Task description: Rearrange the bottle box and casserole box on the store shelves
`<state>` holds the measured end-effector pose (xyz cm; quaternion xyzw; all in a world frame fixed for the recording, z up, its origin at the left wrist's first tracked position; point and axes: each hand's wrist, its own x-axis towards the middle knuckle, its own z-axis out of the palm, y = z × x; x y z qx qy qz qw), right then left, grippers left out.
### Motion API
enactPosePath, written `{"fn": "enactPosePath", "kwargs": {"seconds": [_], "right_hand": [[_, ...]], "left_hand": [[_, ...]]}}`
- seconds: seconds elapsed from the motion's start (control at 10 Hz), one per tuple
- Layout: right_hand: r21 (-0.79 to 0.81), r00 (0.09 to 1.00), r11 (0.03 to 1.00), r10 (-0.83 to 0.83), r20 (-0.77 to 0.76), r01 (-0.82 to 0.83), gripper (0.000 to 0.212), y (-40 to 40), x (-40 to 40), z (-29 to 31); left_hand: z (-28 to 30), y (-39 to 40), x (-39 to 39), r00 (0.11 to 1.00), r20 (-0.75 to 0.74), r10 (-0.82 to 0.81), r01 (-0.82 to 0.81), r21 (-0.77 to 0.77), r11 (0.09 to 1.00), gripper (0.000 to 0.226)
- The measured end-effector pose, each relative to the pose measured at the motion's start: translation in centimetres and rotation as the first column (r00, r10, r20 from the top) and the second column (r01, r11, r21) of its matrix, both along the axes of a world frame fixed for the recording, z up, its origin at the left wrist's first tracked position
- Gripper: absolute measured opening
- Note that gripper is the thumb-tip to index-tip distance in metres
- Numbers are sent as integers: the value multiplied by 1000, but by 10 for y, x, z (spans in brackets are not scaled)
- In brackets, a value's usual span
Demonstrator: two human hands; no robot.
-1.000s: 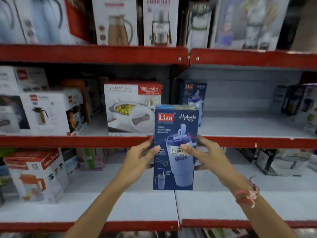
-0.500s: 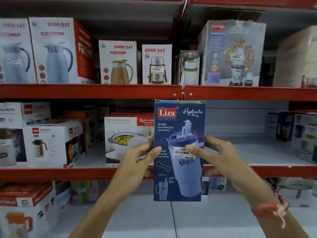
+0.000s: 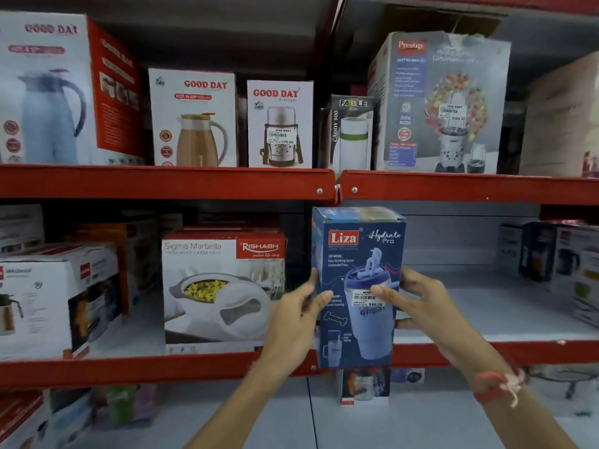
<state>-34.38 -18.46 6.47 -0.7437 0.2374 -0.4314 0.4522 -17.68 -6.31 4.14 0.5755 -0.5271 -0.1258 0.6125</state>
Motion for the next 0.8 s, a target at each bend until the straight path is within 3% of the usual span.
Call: {"fn": "enactPosePath", "kwargs": {"seconds": [0.3, 0.6, 0.7, 0.8], "right_hand": [[155, 993, 984, -96, 73, 84, 19, -93, 32, -27], [174, 993, 978, -117, 16, 112, 26, -130, 46, -46], [145, 990, 980, -133, -52, 139, 44, -129, 45, -46], [-74, 920, 938, -347, -183, 339, 77, -105, 41, -42]], "left_hand": [[-16, -98, 18, 983, 163, 88, -95, 38, 995, 41], [-31, -123, 26, 987, 130, 99, -110, 75, 991, 47], [-32, -123, 26, 984, 135, 112, -127, 107, 986, 51], [-32, -103, 19, 973, 179, 145, -168, 117, 979, 64]]}}
